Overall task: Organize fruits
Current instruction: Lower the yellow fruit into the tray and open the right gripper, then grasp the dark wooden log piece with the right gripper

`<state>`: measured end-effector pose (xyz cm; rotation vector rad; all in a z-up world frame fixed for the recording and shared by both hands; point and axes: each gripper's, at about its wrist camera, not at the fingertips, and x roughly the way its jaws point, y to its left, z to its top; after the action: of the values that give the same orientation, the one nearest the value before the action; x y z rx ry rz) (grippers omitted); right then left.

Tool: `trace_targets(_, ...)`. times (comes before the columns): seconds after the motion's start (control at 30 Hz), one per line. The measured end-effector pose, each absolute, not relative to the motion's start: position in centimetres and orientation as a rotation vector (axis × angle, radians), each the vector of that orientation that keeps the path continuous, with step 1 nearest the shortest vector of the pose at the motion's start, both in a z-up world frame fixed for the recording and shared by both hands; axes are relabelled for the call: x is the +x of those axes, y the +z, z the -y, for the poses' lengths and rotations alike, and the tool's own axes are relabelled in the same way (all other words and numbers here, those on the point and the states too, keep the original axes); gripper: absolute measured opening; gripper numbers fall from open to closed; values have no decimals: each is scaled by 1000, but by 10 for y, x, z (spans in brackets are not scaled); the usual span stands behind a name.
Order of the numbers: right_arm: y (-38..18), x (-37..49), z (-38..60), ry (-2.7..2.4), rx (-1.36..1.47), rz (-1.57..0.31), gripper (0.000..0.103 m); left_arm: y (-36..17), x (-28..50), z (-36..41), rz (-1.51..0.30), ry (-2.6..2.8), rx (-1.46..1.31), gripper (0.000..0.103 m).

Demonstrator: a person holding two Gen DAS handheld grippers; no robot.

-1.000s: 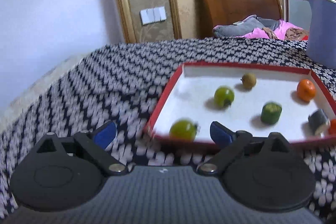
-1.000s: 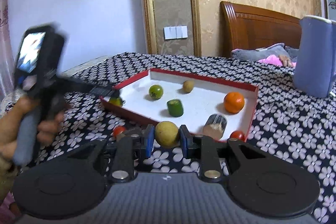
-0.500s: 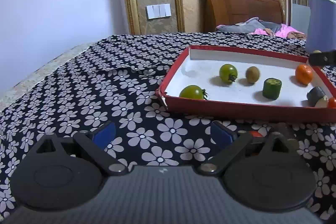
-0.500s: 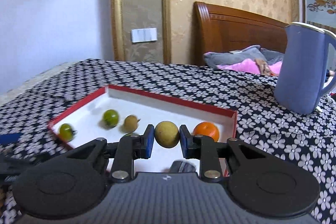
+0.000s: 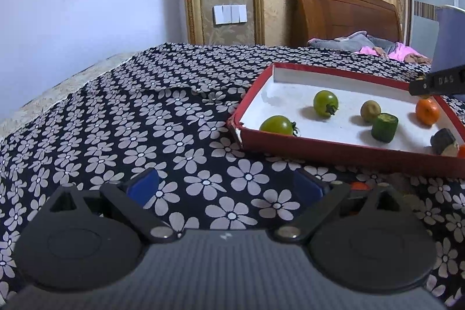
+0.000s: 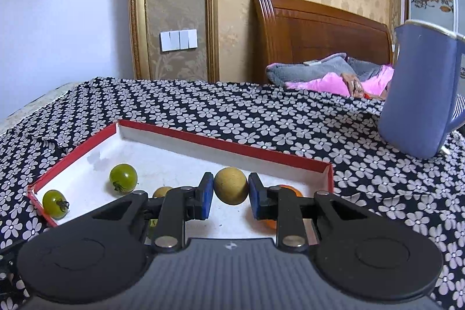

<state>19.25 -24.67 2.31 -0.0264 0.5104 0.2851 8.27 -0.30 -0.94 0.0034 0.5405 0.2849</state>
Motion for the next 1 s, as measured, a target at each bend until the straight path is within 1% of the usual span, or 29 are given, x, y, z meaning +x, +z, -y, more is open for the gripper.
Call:
trace_targets(0.17, 22, 187, 249, 285, -11, -525, 26, -10, 82, 0, -543, 281, -15, 98)
trace_targets(0.3, 31, 162, 254, 298, -3, -491, 26, -10, 83, 1, -546, 280, -15, 101)
trace_targets(0.33, 33, 155, 255, 309, -2, -486, 26, -10, 82, 1, -544, 282, -14, 103)
trace_targets(0.43, 37, 128, 258, 361, -3, -461, 27, -9, 82, 2, -541, 286, -11, 103)
trace_targets(0.47, 37, 118, 258, 384, -6, -455, 31, -9, 82, 2, -543, 287, -10, 103)
trace_targets(0.53, 38, 101, 256, 430, -15, -444, 45, -10, 83, 2, -547, 289, -10, 103)
trace_targets(0.57, 37, 93, 255, 454, -23, -436, 57, -10, 83, 2, -546, 289, -10, 103)
trace_targets(0.6, 35, 84, 253, 483, -38, -425, 60, -10, 83, 2, -545, 289, -11, 103)
trace_targets(0.8, 22, 59, 239, 634, -120, -451, 60, -10, 83, 0, -549, 293, -16, 103)
trace_targets(1.0, 10, 65, 222, 700, -192, -493, 60, -10, 83, 0, -552, 294, -19, 103)
